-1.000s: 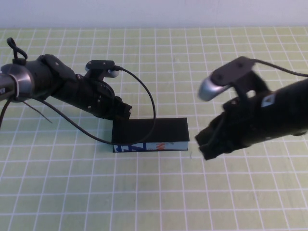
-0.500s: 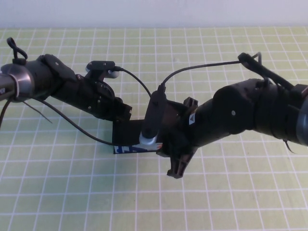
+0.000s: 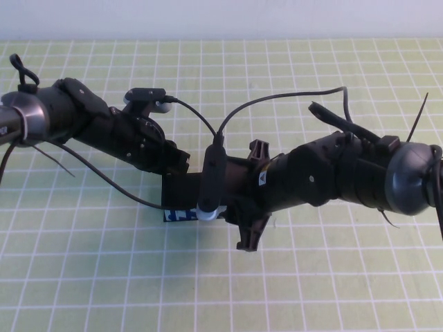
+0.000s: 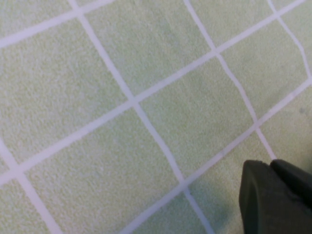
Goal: Take glasses out of glasses case
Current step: Pick up the glasses from the glasses case
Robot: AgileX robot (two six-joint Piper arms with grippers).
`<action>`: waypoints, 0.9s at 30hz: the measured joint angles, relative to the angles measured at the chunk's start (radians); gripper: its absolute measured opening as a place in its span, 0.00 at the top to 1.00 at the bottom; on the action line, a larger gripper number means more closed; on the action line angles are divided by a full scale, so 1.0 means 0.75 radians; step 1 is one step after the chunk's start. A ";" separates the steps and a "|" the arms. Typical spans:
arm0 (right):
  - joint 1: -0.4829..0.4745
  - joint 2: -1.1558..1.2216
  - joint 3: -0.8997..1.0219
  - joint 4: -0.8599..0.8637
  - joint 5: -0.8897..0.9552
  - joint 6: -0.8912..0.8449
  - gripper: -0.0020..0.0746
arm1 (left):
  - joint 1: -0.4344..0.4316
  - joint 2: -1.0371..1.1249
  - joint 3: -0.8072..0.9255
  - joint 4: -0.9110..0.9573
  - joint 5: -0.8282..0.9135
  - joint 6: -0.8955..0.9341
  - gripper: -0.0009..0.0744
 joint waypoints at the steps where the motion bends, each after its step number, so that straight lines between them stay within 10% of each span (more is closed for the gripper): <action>1: 0.000 0.010 0.000 -0.004 -0.010 -0.005 0.60 | 0.000 0.000 0.000 0.000 0.000 0.000 0.99; 27: 0.000 0.075 0.000 -0.156 -0.146 -0.022 0.77 | 0.000 0.000 0.000 0.000 0.002 0.005 0.99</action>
